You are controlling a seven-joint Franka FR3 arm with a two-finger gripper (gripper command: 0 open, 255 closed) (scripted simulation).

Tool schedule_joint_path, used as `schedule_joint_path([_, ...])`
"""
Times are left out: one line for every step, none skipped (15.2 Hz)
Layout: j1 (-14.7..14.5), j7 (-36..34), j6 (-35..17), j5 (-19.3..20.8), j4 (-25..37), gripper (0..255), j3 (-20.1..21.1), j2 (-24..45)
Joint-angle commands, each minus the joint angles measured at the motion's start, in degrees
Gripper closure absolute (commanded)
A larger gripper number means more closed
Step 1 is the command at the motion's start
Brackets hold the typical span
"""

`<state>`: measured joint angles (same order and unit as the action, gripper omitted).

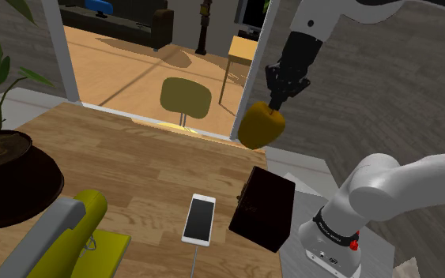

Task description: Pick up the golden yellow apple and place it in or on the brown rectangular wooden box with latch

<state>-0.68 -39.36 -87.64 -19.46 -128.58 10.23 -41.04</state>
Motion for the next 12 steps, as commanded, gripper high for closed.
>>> schedule_joint_path([-0.56, -1.01, 2.59, -0.48, -0.91, 255, -0.08, -3.64])
schedule_joint_path([-0.87, -1.56, 3.93, -0.73, -1.35, 255, -0.13, -5.52])
schedule_joint_path([-1.18, -2.14, 5.30, -0.98, -1.72, 255, -0.17, -7.36])
schedule_joint_path([-1.50, -2.76, 6.70, -1.24, -2.01, 255, -0.21, -9.17])
schedule_joint_path([-1.80, -3.39, 8.13, -1.51, -2.23, 255, -0.24, -10.93])
schedule_joint_path([-2.20, -4.24, 9.96, -1.86, -2.41, 255, -0.27, -13.09])
schedule_joint_path([-2.24, -4.09, 9.38, -1.93, -3.39, 255, -0.17, -13.48])
schedule_joint_path([-2.27, -3.92, 8.80, -2.01, -4.37, 255, -0.06, -13.87])
schedule_joint_path([-2.29, -3.75, 8.23, -2.10, -5.35, 255, 0.05, -14.25])
schedule_joint_path([-2.32, -3.59, 7.65, -2.20, -6.31, 255, 0.16, -14.62])
schedule_joint_path([-2.34, -3.42, 7.07, -2.29, -7.27, 255, 0.28, -14.98])
schedule_joint_path([-2.37, -3.26, 6.50, -2.40, -8.22, 255, 0.40, -15.33])
